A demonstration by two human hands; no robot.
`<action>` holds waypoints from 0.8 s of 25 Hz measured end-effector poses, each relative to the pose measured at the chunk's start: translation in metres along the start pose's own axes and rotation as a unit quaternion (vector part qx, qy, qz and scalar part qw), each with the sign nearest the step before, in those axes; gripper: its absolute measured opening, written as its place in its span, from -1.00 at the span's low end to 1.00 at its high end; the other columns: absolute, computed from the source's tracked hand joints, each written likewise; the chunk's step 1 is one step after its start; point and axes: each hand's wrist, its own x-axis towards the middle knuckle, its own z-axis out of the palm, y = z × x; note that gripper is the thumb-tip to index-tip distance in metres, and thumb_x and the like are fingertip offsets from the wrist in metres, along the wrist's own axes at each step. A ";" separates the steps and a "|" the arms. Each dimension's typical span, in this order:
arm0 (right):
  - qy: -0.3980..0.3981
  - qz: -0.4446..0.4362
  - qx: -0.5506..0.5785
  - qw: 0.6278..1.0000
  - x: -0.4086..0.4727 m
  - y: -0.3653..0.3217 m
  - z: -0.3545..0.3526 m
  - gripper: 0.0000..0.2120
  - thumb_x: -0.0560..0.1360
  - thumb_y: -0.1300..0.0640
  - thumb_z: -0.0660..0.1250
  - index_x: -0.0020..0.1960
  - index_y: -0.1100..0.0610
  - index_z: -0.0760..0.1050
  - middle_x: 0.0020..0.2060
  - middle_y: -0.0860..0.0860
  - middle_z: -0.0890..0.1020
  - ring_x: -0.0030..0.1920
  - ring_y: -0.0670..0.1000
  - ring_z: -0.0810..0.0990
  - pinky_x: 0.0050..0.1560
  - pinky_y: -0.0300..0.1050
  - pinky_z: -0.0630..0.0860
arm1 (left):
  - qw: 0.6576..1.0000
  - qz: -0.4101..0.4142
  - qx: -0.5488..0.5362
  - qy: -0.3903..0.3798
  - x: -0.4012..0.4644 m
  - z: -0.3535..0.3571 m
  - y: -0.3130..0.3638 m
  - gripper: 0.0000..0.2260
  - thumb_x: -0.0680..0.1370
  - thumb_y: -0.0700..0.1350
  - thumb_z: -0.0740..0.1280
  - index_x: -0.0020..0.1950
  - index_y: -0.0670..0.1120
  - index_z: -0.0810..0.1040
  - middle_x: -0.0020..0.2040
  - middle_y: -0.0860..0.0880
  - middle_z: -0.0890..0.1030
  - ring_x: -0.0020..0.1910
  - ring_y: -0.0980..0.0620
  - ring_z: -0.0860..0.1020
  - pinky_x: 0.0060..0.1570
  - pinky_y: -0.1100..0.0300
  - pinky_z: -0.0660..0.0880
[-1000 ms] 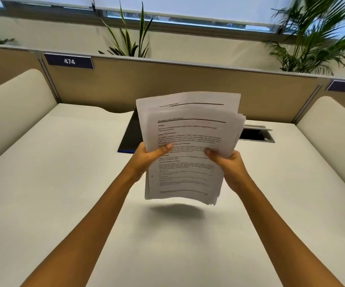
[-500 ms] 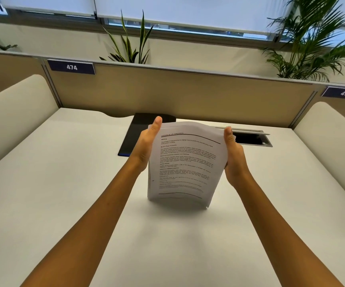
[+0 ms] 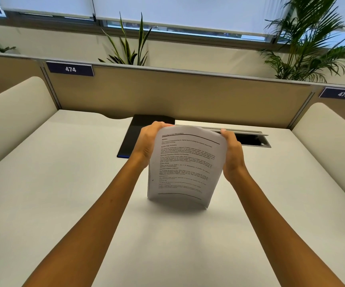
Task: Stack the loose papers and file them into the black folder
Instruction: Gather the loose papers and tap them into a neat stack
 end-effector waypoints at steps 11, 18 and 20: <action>-0.052 -0.024 -0.019 0.998 0.002 0.036 -0.010 -0.70 0.34 -0.09 0.44 0.01 0.03 0.62 -0.14 0.01 0.72 -0.10 0.09 0.67 -0.19 -0.02 0.65 | 0.999 -0.026 -0.019 -0.014 -0.011 -0.003 -0.027 -0.77 0.39 0.18 0.32 0.00 0.15 0.56 -0.12 0.07 0.66 -0.12 0.00 0.64 -0.27 0.20 0.58; 0.002 0.067 0.020 0.998 -0.011 0.098 0.000 -0.66 0.20 0.10 0.58 -0.04 0.01 0.64 -0.08 0.03 0.73 0.01 0.17 0.64 -0.05 0.07 0.62 | 0.989 -0.142 -0.048 0.009 -0.039 0.006 -0.098 -0.71 0.31 0.11 0.49 0.00 0.23 0.55 0.02 0.06 0.64 0.09 -0.11 0.56 0.05 -0.13 0.53; 0.006 0.059 0.022 0.998 -0.005 0.096 0.003 -0.66 0.20 0.07 0.59 -0.04 -0.02 0.65 -0.11 -0.01 0.74 -0.04 0.13 0.66 -0.12 0.03 0.64 | 0.988 -0.130 -0.074 0.029 -0.035 0.006 -0.100 -0.72 0.31 0.11 0.49 -0.02 0.26 0.58 0.02 0.06 0.66 0.07 -0.11 0.58 0.03 -0.12 0.56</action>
